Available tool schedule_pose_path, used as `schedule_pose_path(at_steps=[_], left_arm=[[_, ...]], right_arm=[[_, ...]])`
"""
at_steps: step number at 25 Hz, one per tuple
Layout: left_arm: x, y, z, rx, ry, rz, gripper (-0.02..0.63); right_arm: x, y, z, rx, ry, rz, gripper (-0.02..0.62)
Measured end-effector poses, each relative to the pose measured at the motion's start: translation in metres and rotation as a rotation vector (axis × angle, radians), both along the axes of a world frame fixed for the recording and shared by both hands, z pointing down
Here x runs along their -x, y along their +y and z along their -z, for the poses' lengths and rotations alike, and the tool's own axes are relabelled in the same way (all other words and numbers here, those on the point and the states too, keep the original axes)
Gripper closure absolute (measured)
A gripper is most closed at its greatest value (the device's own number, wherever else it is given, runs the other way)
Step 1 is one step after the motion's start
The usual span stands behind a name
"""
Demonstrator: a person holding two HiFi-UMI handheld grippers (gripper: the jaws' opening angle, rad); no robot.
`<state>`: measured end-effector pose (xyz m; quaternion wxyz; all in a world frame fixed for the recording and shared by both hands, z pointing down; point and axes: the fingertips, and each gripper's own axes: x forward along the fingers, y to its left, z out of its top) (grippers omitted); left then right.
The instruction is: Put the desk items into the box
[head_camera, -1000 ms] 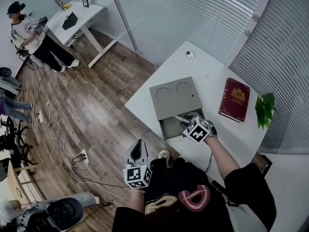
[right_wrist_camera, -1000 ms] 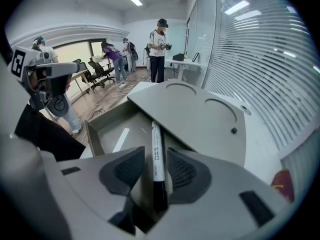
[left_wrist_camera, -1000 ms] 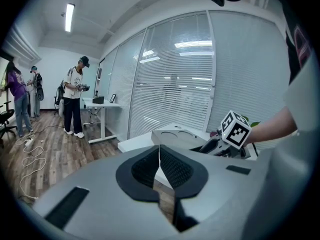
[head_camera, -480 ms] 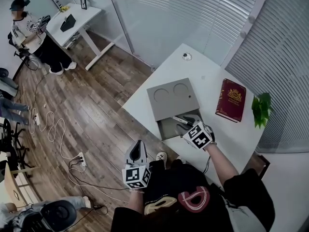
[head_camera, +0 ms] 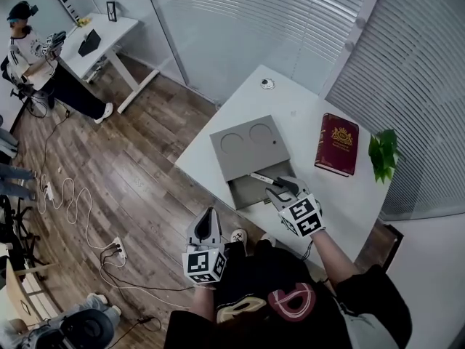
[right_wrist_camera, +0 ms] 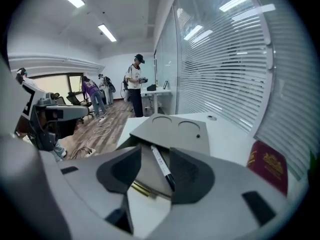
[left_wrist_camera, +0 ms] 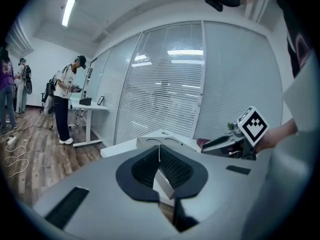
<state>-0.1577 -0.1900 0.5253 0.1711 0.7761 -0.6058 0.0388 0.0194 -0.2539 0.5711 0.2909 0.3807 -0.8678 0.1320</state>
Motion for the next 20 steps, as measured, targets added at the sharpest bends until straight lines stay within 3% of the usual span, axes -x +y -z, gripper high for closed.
schedule_pose_path(at_steps=[20], left_arm=[[-0.082, -0.004, 0.017, -0.057, 0.045, -0.269, 0.586]], right_arm=[[-0.076, 0.061, 0.024, -0.115, -0.078, -0.316, 0.419]])
